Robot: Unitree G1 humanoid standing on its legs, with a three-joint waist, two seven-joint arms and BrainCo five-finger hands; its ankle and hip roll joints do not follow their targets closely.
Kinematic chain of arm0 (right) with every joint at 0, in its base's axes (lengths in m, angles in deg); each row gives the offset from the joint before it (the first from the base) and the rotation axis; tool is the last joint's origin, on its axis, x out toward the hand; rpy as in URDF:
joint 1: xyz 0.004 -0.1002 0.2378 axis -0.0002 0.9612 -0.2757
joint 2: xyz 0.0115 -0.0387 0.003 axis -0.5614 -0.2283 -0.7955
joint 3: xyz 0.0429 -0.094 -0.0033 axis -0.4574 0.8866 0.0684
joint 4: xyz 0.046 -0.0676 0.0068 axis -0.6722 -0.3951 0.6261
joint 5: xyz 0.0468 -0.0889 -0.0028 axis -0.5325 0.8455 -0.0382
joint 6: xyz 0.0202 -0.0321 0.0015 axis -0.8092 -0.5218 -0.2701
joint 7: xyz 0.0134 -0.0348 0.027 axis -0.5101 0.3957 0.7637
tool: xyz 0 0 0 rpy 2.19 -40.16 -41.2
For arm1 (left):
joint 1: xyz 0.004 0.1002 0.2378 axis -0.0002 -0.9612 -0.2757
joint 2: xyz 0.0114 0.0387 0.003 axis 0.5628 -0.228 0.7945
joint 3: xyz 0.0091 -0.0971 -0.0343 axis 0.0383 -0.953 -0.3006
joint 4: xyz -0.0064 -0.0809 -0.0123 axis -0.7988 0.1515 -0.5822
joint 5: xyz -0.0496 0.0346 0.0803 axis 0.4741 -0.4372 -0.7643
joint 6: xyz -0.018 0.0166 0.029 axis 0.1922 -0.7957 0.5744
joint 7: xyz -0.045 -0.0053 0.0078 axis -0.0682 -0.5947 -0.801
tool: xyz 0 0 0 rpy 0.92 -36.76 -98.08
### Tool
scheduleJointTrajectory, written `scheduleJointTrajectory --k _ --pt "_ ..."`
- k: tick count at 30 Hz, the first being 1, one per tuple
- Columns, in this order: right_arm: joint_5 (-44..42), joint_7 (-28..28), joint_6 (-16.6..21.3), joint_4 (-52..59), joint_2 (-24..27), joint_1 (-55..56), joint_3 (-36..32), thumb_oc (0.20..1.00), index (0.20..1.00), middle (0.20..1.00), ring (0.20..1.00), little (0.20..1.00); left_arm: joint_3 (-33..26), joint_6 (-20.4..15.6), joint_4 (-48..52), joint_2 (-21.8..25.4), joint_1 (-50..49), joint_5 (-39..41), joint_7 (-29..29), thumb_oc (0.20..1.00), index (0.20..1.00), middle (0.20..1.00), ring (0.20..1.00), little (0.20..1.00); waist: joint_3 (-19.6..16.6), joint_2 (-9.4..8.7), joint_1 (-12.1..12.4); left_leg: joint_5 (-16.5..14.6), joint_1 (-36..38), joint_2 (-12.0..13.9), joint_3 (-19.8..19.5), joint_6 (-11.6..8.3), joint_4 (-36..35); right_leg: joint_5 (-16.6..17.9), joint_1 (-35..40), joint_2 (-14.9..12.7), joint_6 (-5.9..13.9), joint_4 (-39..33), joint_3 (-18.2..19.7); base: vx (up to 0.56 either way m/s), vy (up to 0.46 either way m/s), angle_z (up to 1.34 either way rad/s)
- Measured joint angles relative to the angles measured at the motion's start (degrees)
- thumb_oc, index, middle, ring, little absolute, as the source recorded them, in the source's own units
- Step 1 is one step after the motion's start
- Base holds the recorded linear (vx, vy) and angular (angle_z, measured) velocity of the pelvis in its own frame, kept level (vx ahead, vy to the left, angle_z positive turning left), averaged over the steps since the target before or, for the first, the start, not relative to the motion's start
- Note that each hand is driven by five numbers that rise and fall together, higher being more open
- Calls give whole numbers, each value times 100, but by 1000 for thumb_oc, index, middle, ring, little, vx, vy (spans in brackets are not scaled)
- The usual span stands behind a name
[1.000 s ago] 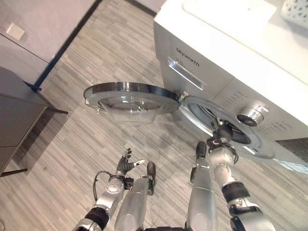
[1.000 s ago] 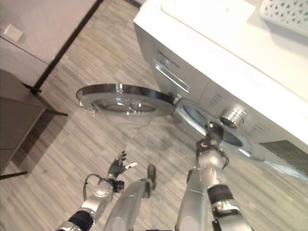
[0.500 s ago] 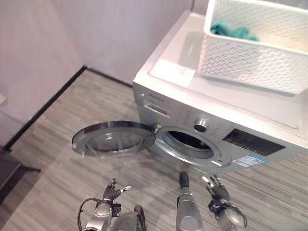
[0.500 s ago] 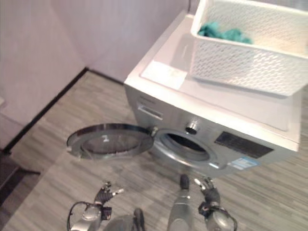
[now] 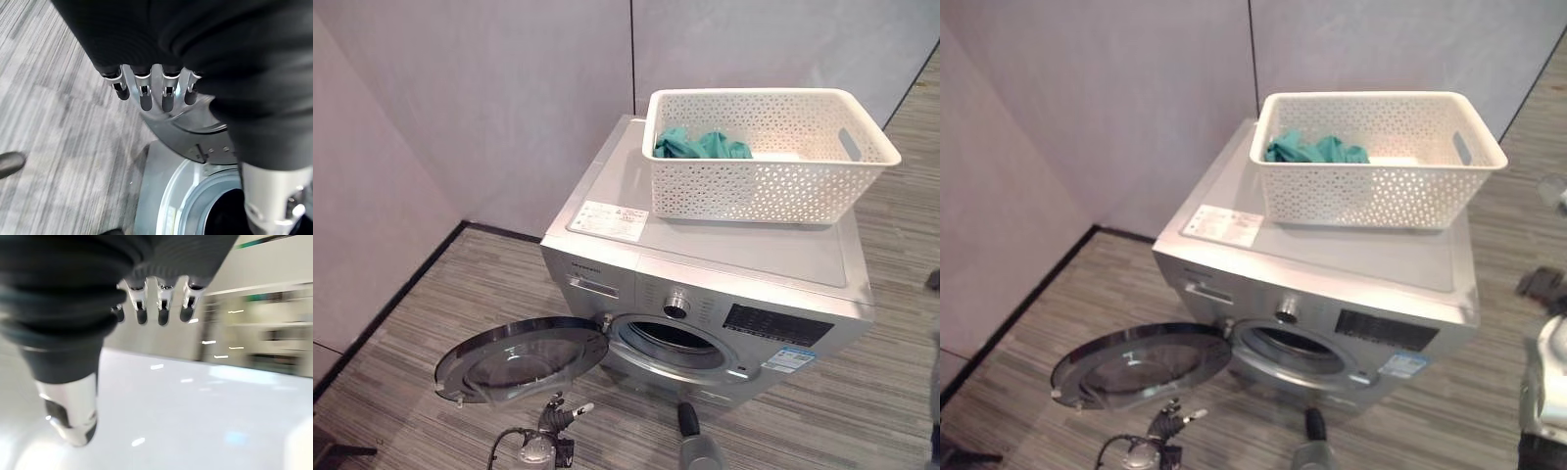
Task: Grab the laundry basket,head to the washer,open it,put in the laundry and shut it.
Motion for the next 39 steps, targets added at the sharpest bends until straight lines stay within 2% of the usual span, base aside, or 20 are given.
scheduleJointTrajectory --k 2,3,5,6,7,8,10,11,12,13,15,16,18,21,24,27,35,39 --pt "89 -7 -13 -231 557 -297 217 1000 1000 1000 1000 1000 39 -2 -160 -3 39 -124 37 1000 1000 1000 1000 1000 -5 15 57 0 -7 9 -14 -1 -9 2 46 1 0 -55 -35 39 -107 13" --pt "246 12 -87 -844 1527 -884 699 1000 1000 1000 1000 1000 114 6 -307 8 11 -126 77 1000 1000 1000 1000 1000 3 17 142 0 2 37 -153 -1 -7 2 198 -10 9 -154 -155 19 -94 31" --pt "254 141 -161 -1487 2398 -1634 1379 1000 1000 1000 1000 1000 110 -10 -434 26 63 -124 119 1000 1000 1000 1000 1000 -41 85 219 8 10 64 -242 -14 6 -8 265 1 12 -205 -250 10 -74 31" --pt "278 187 -204 -1624 2612 -1888 1619 1000 1000 1000 1000 1000 98 -7 -440 48 53 -121 117 1000 1000 1000 1000 1000 -37 61 290 23 -2 87 -284 -28 -5 -19 267 12 6 -203 -286 18 -86 12" --pt "278 392 -283 -2308 2780 -3058 2644 1000 1000 1000 1000 1000 99 -2 -511 121 18 -110 141 1000 1000 1000 1000 1000 -2 2 393 49 -11 115 -277 -46 -35 -3 271 45 -9 -233 -298 15 -74 4" --pt "259 514 -430 -2775 3159 -3717 3432 1000 1000 1000 1000 1000 99 5 -623 123 81 -107 158 1000 1000 1000 1000 1000 -5 1 472 60 -27 120 -278 -55 -55 24 280 53 -27 -296 -295 6 -46 5" --pt "253 870 -683 -3499 3549 -4781 4626 1000 1000 1000 1000 1000 96 14 -648 192 145 -62 169 1000 1000 1000 1000 1000 -37 8 587 107 -82 140 -330 -70 -66 51 263 56 -54 -325 -363 20 -31 16" --pt "246 1136 -877 -3905 3522 -5534 5486 1000 1000 1000 1000 1000 91 22 -646 276 159 -44 181 1000 1000 1000 1000 1000 6 -124 640 141 -118 167 -367 -74 -83 89 265 72 -70 -386 -408 32 -46 12" --pt "245 1298 -944 -4284 3426 -6113 6196 1000 1000 1000 1000 1000 98 37 -652 316 160 -41 214 1000 1000 1000 1000 1000 -16 -120 610 147 -126 171 -370 -78 -81 114 272 84 -79 -423 -410 42 -56 7" --pt "244 1394 -1042 -4434 3410 -6349 6548 1000 1000 1000 1000 1000 69 40 -648 308 166 -40 226 1000 1000 1000 1000 1000 -29 -142 617 147 -159 176 -385 -78 -81 120 273 86 -81 -458 -416 31 -42 7" --pt "316 1627 -1153 -5470 2607 -7100 7190 1000 1000 1000 1000 1000 199 35 -817 324 182 112 250 1000 1000 1000 1000 1000 -36 -205 553 150 -194 196 -405 -77 -67 142 273 98 -105 -457 -440 41 -59 6" --pt "353 1889 -1332 -5995 2256 -7266 7424 1000 1000 1000 1000 1000 220 46 -1029 285 300 169 329 1000 1000 1000 1000 1000 -57 -274 594 172 -230 221 -460 -98 -80 141 233 118 -118 -458 -463 41 -68 1" --pt "388 2183 -1405 -6381 1830 -7263 7564 1000 1000 1000 1000 1000 210 29 -1096 285 294 177 402 1000 1000 1000 1000 1000 -74 -339 647 178 -297 265 -457 -107 -69 167 167 172 -179 -458 -467 16 -50 4" --pt "474 2489 -1435 -6362 1731 -7256 7807 1000 1000 1000 1000 1000 211 22 -1130 297 213 181 428 1000 1000 1000 1000 1000 -69 -346 758 200 -416 318 -476 -145 -75 170 59 216 -208 -456 -498 6 -26 5" --pt "528 2786 -1447 -6162 1734 -7163 7984 1000 1000 1000 1000 1000 186 35 -1285 291 147 182 440 1000 1000 1000 1000 1000 -64 -346 783 213 -492 376 -528 -166 -89 177 33 253 -244 -456 -593 8 -19 10" --pt "526 3101 -1412 -5763 1941 -7145 8316 1000 1000 1000 1000 1000 49 32 -1286 308 121 178 503 1000 1000 1000 1000 1000 -54 -362 776 235 -504 379 -528 -203 -162 176 -19 257 -244 -456 -597 0 0 0" --pt "528 3393 -1363 -5769 1983 -7104 8418 1000 1000 1000 1000 1000 -11 -16 -1277 483 155 183 571 1000 1000 1000 1000 1000 183 -464 782 269 -632 400 -520 -255 -160 147 -152 275 -237 -457 -586 1 -13 0" --pt "528 3517 -1372 -5647 2042 -7098 8636 1000 1000 1000 1000 1000 -32 -16 -1265 513 176 182 573 1000 1000 1000 1000 1000 294 -434 783 281 -721 435 -529 -271 -162 177 -233 310 -278 -456 -599 -2 -8 0"
